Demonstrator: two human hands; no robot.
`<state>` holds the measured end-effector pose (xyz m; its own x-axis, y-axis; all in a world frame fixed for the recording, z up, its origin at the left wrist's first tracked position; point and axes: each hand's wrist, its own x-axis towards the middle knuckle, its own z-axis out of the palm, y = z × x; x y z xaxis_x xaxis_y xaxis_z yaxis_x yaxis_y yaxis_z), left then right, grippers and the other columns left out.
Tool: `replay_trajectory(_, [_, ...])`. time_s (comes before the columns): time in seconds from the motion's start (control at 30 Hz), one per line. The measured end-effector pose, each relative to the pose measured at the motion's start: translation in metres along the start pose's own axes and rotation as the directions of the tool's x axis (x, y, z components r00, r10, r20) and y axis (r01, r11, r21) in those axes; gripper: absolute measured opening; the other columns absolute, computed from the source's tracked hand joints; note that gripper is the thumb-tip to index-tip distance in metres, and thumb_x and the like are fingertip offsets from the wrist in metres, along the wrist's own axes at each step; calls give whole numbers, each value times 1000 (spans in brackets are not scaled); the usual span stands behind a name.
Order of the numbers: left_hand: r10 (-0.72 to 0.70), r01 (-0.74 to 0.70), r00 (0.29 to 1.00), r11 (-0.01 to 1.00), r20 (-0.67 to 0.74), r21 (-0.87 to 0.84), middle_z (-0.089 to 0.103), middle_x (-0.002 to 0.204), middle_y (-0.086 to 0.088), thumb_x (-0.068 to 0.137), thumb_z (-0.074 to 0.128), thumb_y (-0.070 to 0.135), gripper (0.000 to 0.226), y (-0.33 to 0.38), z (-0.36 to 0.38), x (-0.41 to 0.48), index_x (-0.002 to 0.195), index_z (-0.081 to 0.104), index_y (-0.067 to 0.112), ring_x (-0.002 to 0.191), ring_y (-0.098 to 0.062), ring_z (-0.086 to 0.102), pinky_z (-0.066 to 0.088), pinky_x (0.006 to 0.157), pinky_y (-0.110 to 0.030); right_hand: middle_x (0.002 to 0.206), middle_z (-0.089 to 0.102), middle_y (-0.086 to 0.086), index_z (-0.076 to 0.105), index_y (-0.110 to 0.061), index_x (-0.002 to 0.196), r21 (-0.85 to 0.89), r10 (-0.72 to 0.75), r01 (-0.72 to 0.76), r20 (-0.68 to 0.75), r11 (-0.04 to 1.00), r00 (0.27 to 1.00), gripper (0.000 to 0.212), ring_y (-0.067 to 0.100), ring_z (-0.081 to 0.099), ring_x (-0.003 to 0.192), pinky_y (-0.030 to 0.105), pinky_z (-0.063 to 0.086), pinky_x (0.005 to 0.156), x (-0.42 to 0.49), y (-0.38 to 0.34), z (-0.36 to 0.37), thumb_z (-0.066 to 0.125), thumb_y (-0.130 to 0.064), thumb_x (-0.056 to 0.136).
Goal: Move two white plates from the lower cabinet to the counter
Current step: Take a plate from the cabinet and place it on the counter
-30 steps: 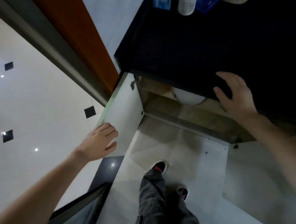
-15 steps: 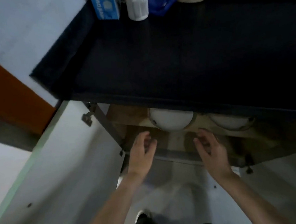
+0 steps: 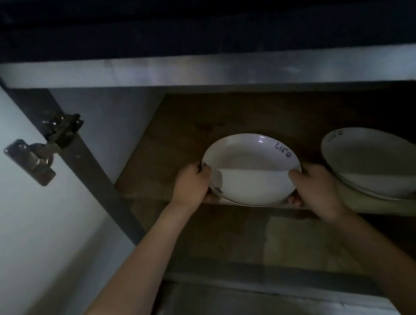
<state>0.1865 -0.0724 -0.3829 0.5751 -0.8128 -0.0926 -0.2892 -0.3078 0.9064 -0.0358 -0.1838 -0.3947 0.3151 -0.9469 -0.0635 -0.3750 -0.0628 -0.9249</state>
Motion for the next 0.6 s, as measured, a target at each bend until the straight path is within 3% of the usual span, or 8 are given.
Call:
replay_trajectory(0.1, [38, -38, 999, 999, -4, -18, 66, 97, -33, 102, 43, 26, 39, 3, -3, -10, 97, 63, -7, 90, -44, 66, 57, 78, -59, 78, 67, 1, 63, -18, 106, 56, -9, 9, 2, 998, 1000, 18, 11, 65, 61, 13, 45, 40, -10, -6, 0, 48, -13, 98])
replay_trajectory(0.17, [57, -56, 998, 998, 7, -38, 67, 87, -26, 102, 43, 26, 34, 10, -7, -22, 91, 64, 1, 81, -34, 68, 60, 73, -45, 96, 65, 1, 62, -18, 112, 95, 6, -7, 15, 995, 1000, 19, 14, 63, 78, 12, 47, 42, -23, -14, -4, 49, -12, 99])
replay_trajectory(0.27, [48, -48, 999, 999, -8, 3, 64, 70, -5, 102, 44, 23, 28, 21, -15, -45, 78, 59, 19, 62, -10, 60, 46, 53, -15, 102, 64, 0, 60, -19, 120, 108, 37, -41, 39, 993, 999, 25, 15, 62, 86, 13, 51, 46, -50, -35, -16, 50, -11, 99])
replay_trajectory(0.4, [-63, 62, 998, 996, 13, 65, 61, 76, 16, 101, 44, 18, 23, 36, -26, -105, 83, 55, 28, 69, 12, 60, 42, 57, -4, 93, 66, -17, 62, -34, 100, 42, 147, -150, 82, 988, 986, 24, 8, 67, 80, 15, 53, 50, -108, -60, -37, 50, -13, 99])
replay_trajectory(0.5, [-226, 214, 973, 962, 56, 169, 58, 74, 17, 101, 43, 22, 12, 62, -40, -165, 94, 52, 24, 67, 1, 58, 41, 55, -10, 89, 71, -4, 63, -22, 102, -26, 255, -254, 111, 967, 961, 17, 14, 68, 85, 26, 59, 51, -162, -92, -62, 50, -11, 99])
replay_trajectory(0.6, [-349, 332, 933, 929, 86, 164, 63, 78, -3, 101, 44, 21, 12, 107, -63, -226, 105, 54, 17, 72, -19, 61, 50, 65, -34, 85, 73, 6, 65, -25, 97, -84, 337, -329, 131, 941, 932, 20, 21, 70, 77, 42, 63, 56, -218, -140, -95, 51, -11, 96])
